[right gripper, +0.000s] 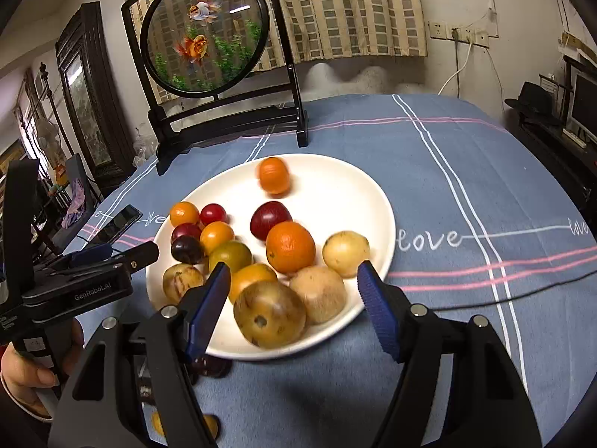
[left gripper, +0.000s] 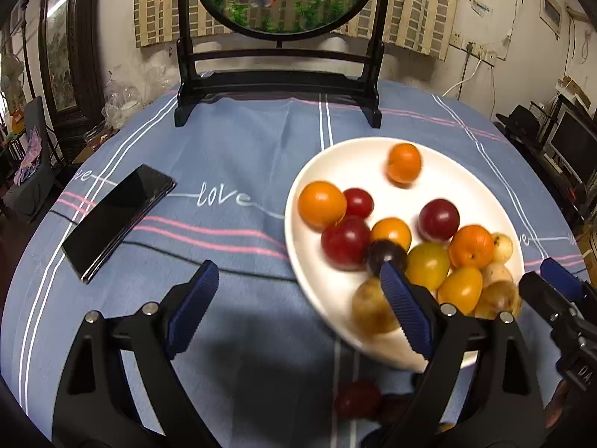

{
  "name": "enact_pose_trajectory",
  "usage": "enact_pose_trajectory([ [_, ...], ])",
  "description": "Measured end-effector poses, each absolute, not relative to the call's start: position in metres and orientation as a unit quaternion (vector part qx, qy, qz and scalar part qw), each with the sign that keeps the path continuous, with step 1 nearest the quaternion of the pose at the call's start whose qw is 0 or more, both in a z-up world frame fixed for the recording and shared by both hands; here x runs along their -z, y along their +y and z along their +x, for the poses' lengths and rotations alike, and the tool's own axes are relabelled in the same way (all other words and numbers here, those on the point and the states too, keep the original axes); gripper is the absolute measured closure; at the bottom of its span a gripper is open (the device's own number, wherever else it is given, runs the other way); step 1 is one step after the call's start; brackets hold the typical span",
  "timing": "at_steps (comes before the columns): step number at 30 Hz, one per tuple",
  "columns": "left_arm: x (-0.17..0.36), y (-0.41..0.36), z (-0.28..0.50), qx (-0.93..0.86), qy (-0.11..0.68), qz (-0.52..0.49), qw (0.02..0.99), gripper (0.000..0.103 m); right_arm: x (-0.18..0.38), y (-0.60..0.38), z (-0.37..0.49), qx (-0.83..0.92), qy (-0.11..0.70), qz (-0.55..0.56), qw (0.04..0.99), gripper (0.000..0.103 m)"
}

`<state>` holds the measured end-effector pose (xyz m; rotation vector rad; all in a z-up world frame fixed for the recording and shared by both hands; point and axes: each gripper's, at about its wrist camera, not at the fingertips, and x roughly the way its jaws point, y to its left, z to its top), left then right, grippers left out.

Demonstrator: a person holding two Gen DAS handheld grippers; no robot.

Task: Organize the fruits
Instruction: 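Carry both oranges over the white plate and open both grippers to release them, then grasp a small yellow fruit with the right gripper while the left gripper grasps another yellow fruit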

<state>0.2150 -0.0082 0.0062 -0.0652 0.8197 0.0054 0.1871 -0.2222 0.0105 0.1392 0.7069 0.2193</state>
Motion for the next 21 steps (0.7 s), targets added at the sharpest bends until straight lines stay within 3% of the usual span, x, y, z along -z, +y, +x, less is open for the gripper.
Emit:
enact_pose_trajectory([
  [21,0.007,-0.002,0.174,0.009,0.416,-0.02,0.909,0.008,0.004,-0.219,0.148,-0.121,0.356,0.053,0.925,0.032],
])
